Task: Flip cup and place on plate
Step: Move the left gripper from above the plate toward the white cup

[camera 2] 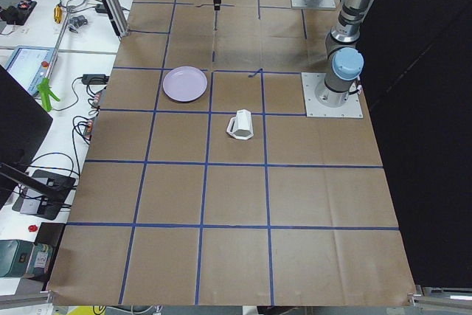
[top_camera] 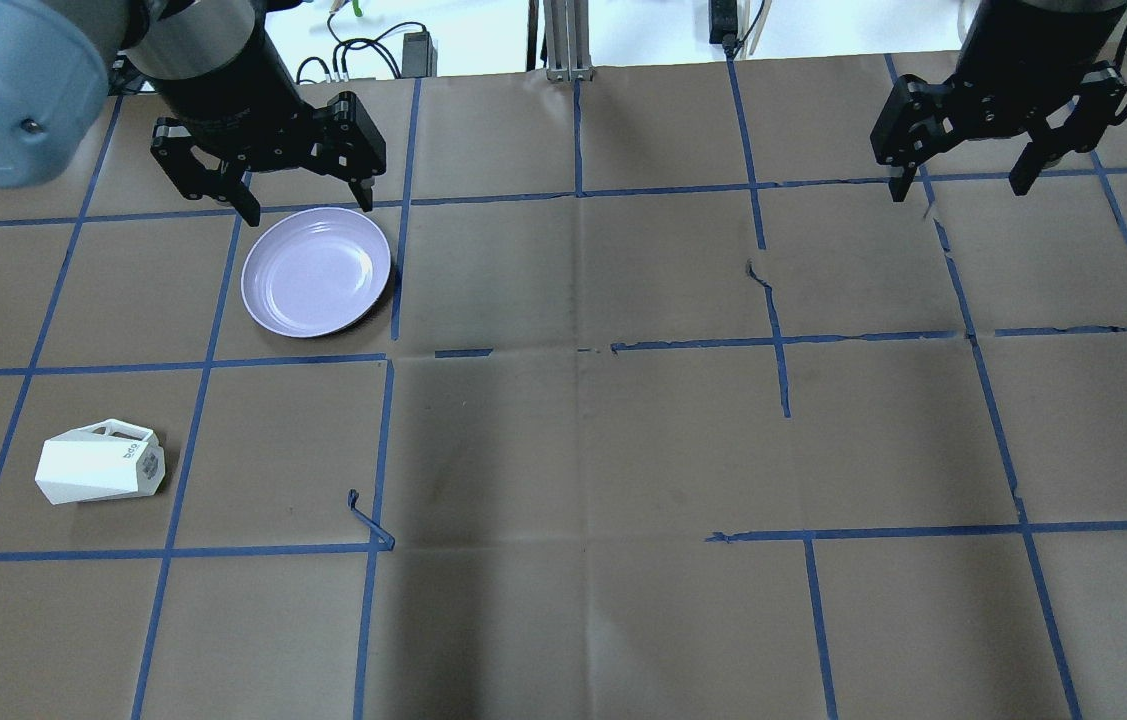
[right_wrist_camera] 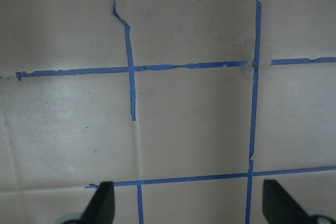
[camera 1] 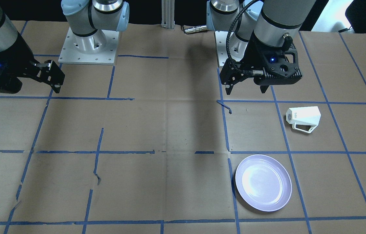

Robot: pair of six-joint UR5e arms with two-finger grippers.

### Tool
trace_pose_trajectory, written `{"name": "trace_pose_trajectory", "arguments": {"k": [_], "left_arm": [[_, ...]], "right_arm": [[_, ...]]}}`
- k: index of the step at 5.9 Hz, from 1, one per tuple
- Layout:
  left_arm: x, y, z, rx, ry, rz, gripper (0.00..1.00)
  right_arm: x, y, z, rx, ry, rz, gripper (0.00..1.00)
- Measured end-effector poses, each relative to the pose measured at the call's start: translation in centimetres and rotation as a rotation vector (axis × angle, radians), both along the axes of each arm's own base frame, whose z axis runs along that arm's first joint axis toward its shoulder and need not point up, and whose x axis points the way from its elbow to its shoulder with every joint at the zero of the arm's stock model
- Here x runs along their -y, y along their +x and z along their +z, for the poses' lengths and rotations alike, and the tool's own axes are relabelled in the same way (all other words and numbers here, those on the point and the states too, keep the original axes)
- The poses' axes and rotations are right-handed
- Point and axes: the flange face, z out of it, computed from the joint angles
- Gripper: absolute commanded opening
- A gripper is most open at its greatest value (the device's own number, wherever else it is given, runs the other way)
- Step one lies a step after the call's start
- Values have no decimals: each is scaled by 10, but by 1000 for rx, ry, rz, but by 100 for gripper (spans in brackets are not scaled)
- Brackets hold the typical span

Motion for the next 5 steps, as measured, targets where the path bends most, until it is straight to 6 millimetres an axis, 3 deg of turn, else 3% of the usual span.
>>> {"name": "trace_pose_trajectory", "arguments": {"k": [3, 5], "left_arm": [[-9, 1, 6, 4, -7, -11, 99], [-14, 24, 13, 53, -6, -14, 99]], "right_arm": [[0, 0, 0, 0, -1, 0, 100], [0, 0, 0, 0, -1, 0, 100]]}}
